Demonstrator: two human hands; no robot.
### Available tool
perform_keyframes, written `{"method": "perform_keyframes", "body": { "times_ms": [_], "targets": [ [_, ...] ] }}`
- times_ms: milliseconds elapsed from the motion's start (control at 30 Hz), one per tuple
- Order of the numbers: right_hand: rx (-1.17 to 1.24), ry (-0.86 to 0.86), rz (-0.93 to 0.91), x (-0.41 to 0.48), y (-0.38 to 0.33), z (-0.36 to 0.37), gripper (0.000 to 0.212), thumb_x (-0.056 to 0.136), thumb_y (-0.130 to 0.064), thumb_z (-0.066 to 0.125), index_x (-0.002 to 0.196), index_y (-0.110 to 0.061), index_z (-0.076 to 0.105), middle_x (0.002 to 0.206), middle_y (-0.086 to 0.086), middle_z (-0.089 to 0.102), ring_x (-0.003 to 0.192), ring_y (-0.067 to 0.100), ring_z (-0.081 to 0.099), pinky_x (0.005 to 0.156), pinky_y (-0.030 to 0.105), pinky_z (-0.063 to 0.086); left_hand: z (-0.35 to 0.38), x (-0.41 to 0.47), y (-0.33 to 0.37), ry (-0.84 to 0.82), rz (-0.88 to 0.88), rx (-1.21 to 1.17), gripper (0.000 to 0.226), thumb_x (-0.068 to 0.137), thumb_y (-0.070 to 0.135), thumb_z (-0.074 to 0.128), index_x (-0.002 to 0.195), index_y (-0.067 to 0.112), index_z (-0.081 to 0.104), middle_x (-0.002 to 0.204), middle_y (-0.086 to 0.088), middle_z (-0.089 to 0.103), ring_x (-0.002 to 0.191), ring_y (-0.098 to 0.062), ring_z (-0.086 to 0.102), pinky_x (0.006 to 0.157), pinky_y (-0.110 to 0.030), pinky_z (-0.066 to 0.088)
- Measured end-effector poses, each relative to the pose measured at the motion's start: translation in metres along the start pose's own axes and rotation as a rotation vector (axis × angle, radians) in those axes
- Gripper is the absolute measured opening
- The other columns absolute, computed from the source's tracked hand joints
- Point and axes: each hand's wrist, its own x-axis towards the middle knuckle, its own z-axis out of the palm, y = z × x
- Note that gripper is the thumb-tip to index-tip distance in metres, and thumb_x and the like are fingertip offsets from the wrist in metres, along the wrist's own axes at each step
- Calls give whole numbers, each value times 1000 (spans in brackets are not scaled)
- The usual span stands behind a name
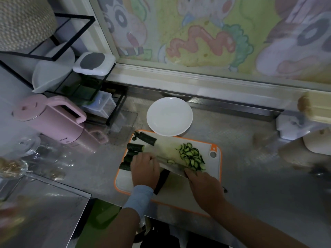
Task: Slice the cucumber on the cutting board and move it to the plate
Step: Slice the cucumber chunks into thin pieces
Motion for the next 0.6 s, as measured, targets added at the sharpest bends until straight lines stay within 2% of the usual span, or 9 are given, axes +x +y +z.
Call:
{"method": "perform_keyframes", "body": {
  "times_ms": [67, 133, 233, 333, 433, 500, 600],
  "targets": [
    [-31, 7, -32, 5, 3, -4, 46, 75, -14, 71, 119, -21, 60, 73, 4, 58, 57, 26, 56, 41, 31, 43, -1, 19, 7, -200, 113, 223, 21, 76, 41, 51, 87, 31, 66, 92, 7, 56, 92, -19, 46, 78, -33, 32],
    [-66, 25, -64, 9, 7, -11, 54, 68, -10, 74, 120, -19, 62, 72, 5, 57, 58, 27, 54, 41, 31, 39, 3, 40, 17, -480, 164, 318, 32, 78, 55, 51, 101, 39, 67, 107, 12, 55, 105, -17, 41, 89, -34, 26],
    [-108, 53, -100, 13, 13, -20, 58, 61, -12, 79, 117, -20, 66, 70, 5, 57, 58, 26, 54, 42, 28, 34, 12, 66, 34, -782, 196, 353, 29, 80, 59, 52, 99, 45, 68, 113, 14, 60, 110, -22, 43, 93, -36, 29],
    [-119, 64, -114, 13, 19, -25, 57, 62, -13, 79, 117, -21, 66, 71, 4, 59, 56, 23, 53, 44, 27, 32, 21, 80, 44, -816, 184, 240, 18, 79, 49, 62, 90, 39, 73, 105, 16, 67, 105, -18, 54, 96, -34, 37],
    [-100, 71, -98, 11, 22, -26, 55, 64, -14, 78, 117, -22, 65, 71, 3, 59, 56, 22, 52, 43, 28, 34, 29, 85, 58, -809, 81, 13, 12, 76, 39, 71, 84, 31, 75, 94, 15, 70, 93, -12, 61, 91, -31, 46],
    [-93, 71, -86, 11, 23, -25, 53, 64, -15, 77, 116, -23, 65, 71, 3, 58, 57, 23, 53, 43, 29, 36, 33, 87, 69, -857, 73, -48, 15, 81, 33, 69, 93, 27, 75, 102, 9, 70, 97, -13, 61, 93, -30, 46],
    [-78, 54, -69, 11, 25, -23, 54, 64, -15, 78, 115, -23, 64, 71, 3, 58, 57, 24, 53, 41, 30, 38, 36, 92, 75, -909, 107, 6, 22, 90, 29, 60, 108, 24, 71, 117, 5, 66, 107, -16, 58, 94, -23, 41]
  ]
}}
